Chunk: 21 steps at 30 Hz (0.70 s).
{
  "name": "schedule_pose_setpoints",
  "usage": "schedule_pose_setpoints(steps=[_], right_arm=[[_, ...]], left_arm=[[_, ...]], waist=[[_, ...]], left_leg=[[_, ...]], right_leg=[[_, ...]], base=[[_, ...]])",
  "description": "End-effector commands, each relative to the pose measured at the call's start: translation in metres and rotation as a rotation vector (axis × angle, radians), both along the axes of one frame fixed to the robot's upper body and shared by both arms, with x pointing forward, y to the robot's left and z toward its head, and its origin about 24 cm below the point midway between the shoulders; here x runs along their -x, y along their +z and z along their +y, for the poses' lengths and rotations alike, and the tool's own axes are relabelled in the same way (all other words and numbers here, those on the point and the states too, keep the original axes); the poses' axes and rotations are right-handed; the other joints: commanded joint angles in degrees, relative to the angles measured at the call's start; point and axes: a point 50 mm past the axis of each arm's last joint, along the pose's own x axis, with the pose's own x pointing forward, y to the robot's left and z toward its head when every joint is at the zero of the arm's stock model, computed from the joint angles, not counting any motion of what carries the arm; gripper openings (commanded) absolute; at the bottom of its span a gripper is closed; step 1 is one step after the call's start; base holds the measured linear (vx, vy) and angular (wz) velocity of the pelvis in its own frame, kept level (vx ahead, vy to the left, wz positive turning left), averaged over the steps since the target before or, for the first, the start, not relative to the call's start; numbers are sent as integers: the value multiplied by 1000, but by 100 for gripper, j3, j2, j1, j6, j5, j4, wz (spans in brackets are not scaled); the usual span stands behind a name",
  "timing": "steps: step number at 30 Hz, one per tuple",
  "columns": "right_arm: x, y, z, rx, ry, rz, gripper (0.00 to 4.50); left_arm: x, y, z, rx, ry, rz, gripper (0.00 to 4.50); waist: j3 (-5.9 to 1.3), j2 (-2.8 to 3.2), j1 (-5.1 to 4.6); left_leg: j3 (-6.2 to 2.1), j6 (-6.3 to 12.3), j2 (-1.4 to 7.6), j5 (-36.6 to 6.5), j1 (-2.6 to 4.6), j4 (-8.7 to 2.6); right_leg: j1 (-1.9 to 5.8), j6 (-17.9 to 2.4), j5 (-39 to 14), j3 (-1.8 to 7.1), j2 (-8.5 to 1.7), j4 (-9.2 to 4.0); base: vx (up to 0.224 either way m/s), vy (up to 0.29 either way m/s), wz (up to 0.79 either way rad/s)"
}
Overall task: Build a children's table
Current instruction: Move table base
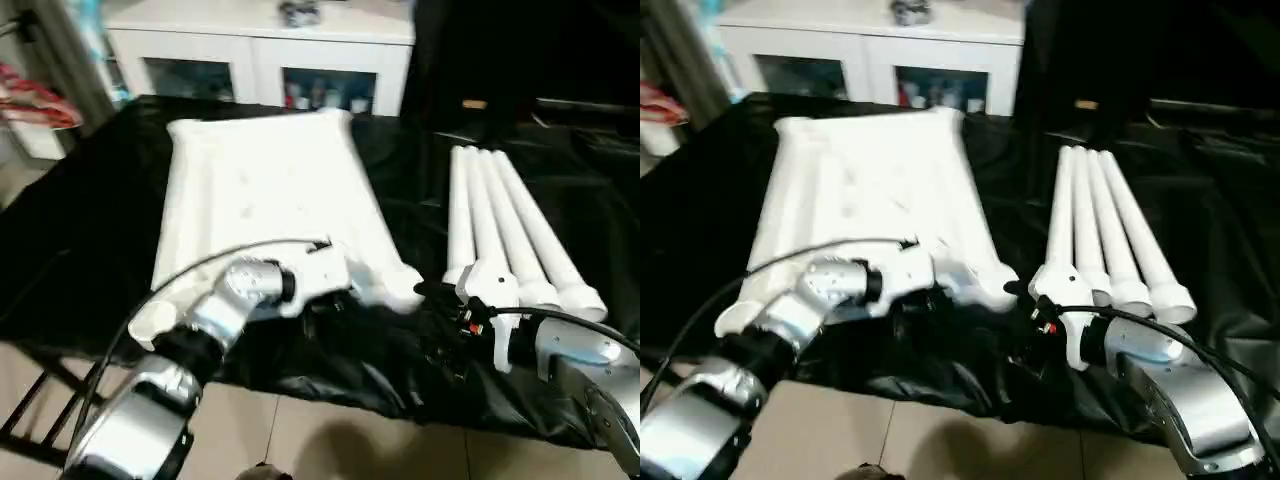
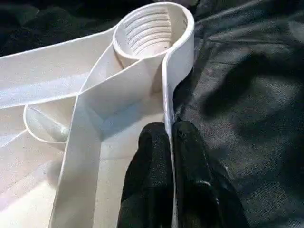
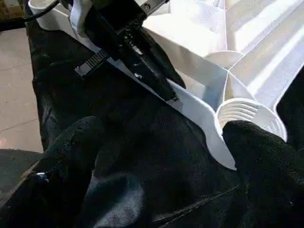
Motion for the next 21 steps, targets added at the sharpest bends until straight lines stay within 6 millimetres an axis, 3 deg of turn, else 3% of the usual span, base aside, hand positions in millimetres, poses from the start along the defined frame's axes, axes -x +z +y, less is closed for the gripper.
schedule_pose_setpoints(steps=[1,7,9,12,17,19,21], right_arm=[[-1,5,0,5,-1,-27,450],[-1,5,0,6,-5,-31,450],[-1,5,-1,6,-7,-31,450],[-1,5,-1,6,-9,-32,450],[-1,8,-2,-8,-22,-42,450],[-2,12,-3,-31,-42,-53,450],[-4,17,-4,-70,-74,-61,450]], left_arm=[[-5,10,0,21,-3,-49,4],[-4,6,-6,60,-25,-33,4],[-3,5,-8,84,-20,-18,47],[-2,7,-8,114,-18,-4,63],[3,18,-5,217,-28,10,99],[9,25,3,262,-32,26,99],[14,31,14,291,-4,43,99]], waist=[[-348,-119,29],[-321,-120,45],[-320,-128,51],[-334,-129,57],[-338,-124,66],[-341,-128,75],[-325,-118,48]], left_leg=[[-425,230,814,-1182,108,-490],[-423,181,820,-1406,132,-496],[-425,158,820,-1409,133,-493],[-423,155,825,-1365,131,-492],[-412,178,847,-1220,116,-507],[-418,171,862,-1226,119,-502],[-411,179,852,-1199,104,-513]], right_leg=[[189,-1197,-839,481,-845,-455],[182,-1183,-1219,484,-863,-497],[184,-1149,-1350,488,-873,-508],[183,-1161,-1290,489,-871,-489],[186,-1336,-727,487,-872,-413],[210,-1339,-780,495,-913,-405],[186,-1332,-841,485,-867,-398]], base=[[0,0,0],[0,0,0],[0,0,0],[0,0,0],[0,0,0],[0,0,0],[0,0,0]])
